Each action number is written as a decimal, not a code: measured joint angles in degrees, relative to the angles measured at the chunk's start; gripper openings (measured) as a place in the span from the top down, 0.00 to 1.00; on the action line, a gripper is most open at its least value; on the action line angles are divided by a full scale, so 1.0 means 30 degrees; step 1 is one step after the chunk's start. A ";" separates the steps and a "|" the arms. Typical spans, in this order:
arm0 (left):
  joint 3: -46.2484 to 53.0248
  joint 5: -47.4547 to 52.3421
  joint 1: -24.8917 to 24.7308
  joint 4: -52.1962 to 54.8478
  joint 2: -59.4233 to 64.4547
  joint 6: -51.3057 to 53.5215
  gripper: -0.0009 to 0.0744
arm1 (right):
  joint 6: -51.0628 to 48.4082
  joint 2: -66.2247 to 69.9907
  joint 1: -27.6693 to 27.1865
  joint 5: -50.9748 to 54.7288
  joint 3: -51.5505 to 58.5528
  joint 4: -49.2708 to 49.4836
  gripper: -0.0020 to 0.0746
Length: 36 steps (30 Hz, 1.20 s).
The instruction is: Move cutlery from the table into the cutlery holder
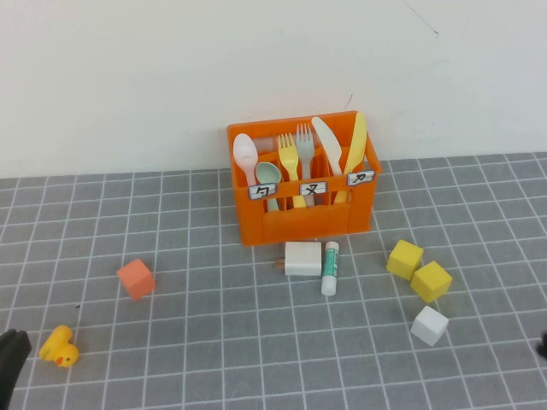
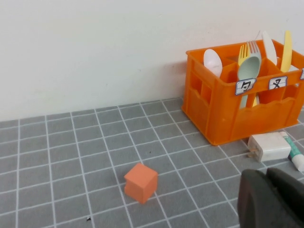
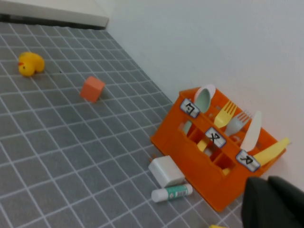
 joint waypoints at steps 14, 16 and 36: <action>0.0062 -0.0434 0.0000 0.0502 0.0000 0.0000 0.99 | -0.0094 -0.2402 0.0000 -0.0150 0.2731 0.0841 0.98; 0.0062 -0.0445 0.0000 0.0536 0.0000 -0.0036 0.99 | -0.0094 -0.2402 0.0000 -0.0150 0.2769 0.0924 0.98; 0.1866 -0.0401 0.1984 -0.2426 -0.2993 0.1438 0.99 | -0.0094 -0.2402 0.0000 0.0257 0.2893 0.0988 0.98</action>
